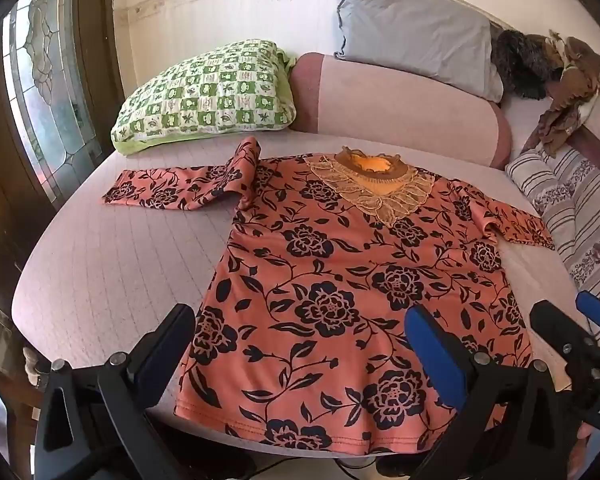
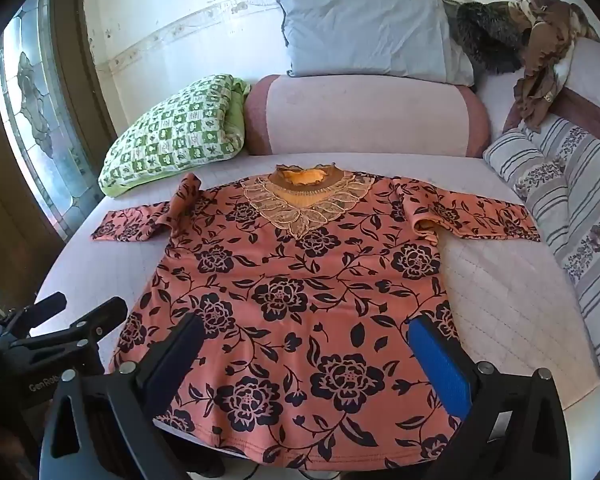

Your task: Fold small clothes

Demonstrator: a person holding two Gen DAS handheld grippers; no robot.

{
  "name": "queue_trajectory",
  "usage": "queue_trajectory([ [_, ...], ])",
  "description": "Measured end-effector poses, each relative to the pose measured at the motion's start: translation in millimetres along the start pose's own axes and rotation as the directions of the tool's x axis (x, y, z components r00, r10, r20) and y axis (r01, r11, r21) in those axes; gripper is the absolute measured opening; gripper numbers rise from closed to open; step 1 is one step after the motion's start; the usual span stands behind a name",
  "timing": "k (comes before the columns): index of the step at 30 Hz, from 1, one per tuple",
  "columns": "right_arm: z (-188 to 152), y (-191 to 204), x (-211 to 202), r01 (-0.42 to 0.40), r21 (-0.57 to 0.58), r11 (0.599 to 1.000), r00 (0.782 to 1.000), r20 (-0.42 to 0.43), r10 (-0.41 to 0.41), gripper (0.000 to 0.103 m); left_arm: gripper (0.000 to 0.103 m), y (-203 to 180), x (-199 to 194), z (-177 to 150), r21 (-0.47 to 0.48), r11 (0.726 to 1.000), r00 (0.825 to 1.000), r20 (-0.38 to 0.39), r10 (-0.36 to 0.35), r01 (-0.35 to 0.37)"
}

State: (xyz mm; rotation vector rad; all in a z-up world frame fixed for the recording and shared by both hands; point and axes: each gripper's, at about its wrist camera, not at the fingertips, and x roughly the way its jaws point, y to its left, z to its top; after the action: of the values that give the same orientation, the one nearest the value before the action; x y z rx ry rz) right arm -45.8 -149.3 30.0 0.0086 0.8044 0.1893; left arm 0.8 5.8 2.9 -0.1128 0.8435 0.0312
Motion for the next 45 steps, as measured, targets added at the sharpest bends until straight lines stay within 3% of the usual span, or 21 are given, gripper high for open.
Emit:
queue_trajectory([
  [5,-5,-1,7,-0.001,-0.001,1.000,1.000,-0.005,0.001,0.103,0.103,-10,-2,-7,0.056,0.997,0.998,0.046,0.048,-0.050],
  [45,-7,9,9,0.022,-0.020,1.000,1.000,0.001,-0.022,0.103,0.103,-6,1,-11,0.024,0.999,0.999,0.038,0.025,-0.025],
])
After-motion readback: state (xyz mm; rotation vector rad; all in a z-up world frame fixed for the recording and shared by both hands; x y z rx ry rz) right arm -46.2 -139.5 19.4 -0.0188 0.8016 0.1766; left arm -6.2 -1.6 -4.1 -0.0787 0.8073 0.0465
